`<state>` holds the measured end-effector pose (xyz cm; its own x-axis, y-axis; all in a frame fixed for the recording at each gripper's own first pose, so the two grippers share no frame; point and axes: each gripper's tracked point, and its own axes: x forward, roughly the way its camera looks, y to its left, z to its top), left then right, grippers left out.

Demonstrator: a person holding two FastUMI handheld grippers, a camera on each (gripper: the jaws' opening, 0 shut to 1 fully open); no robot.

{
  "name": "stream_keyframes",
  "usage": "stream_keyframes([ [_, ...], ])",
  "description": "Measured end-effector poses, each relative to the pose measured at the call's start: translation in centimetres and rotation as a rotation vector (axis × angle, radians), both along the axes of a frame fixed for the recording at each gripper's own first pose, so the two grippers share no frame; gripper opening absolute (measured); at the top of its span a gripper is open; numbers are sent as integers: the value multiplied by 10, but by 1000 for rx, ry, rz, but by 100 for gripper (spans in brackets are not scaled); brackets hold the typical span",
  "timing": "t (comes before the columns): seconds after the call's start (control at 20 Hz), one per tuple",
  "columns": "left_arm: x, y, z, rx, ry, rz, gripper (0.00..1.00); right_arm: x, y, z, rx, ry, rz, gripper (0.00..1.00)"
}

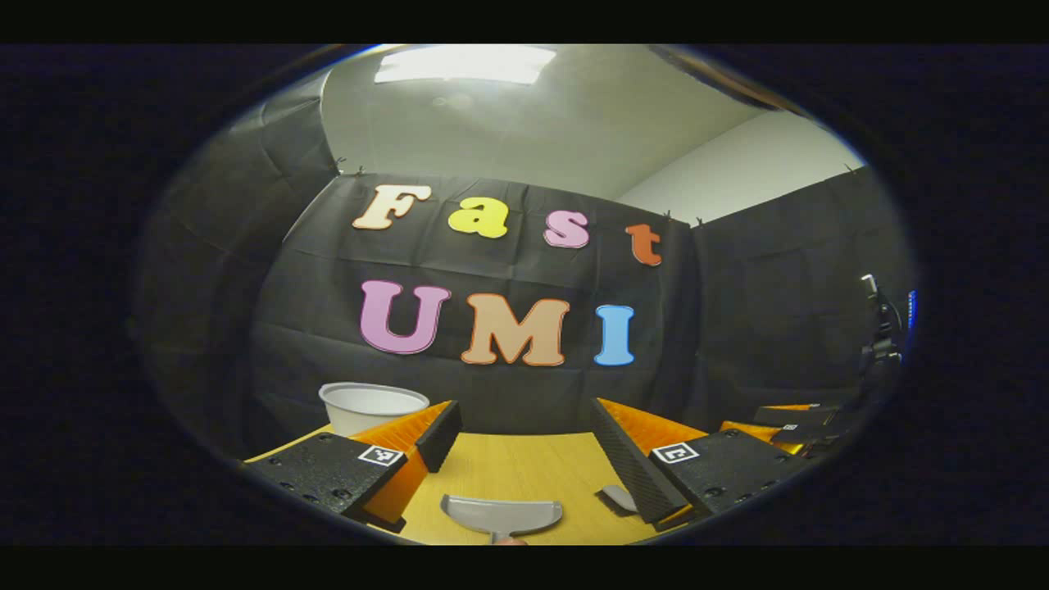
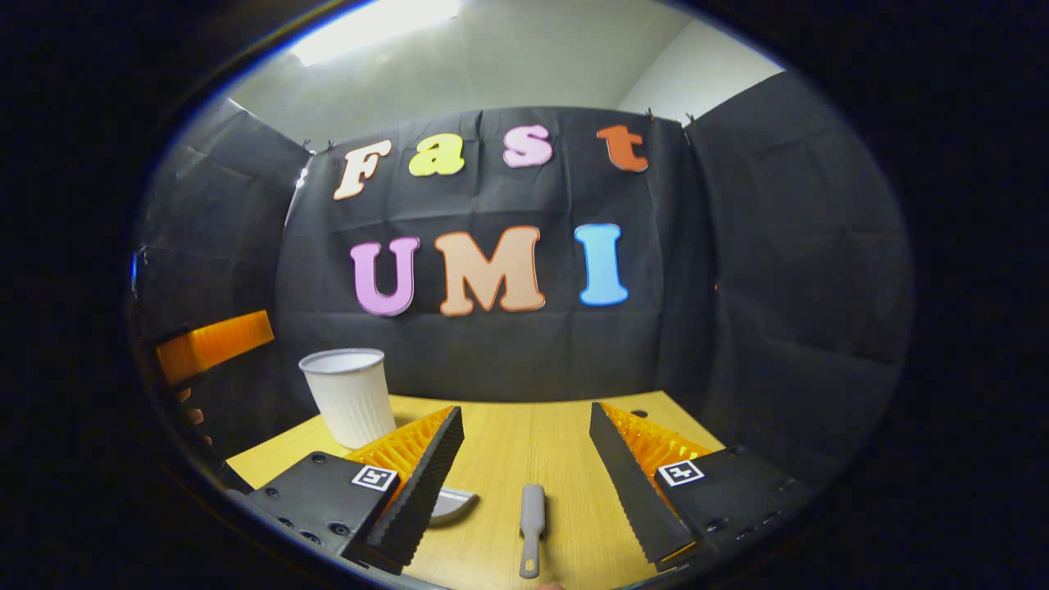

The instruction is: Pick up the small broom and dustpan from the desktop, sweep the trash into the dustpan with the broom, and then empty the trash into the garbage bin.

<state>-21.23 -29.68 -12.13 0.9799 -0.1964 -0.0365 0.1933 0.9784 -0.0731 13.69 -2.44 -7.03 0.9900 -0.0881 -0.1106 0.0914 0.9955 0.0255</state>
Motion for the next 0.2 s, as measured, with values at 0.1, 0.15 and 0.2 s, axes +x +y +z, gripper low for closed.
stream_keyframes([
  [0.1, -6, 8, 9, 29, -10, 25, 92, -10, 5, 30, 4, -56, 35, 99],
  [0.15, -9, 10, 10, 41, -7, 45, 92, -11, 7, 44, 11, -65, 56, 99],
  [0.2, -11, 10, 10, 45, -6, 57, 92, -9, 7, 52, 12, -74, 69, 99],
])
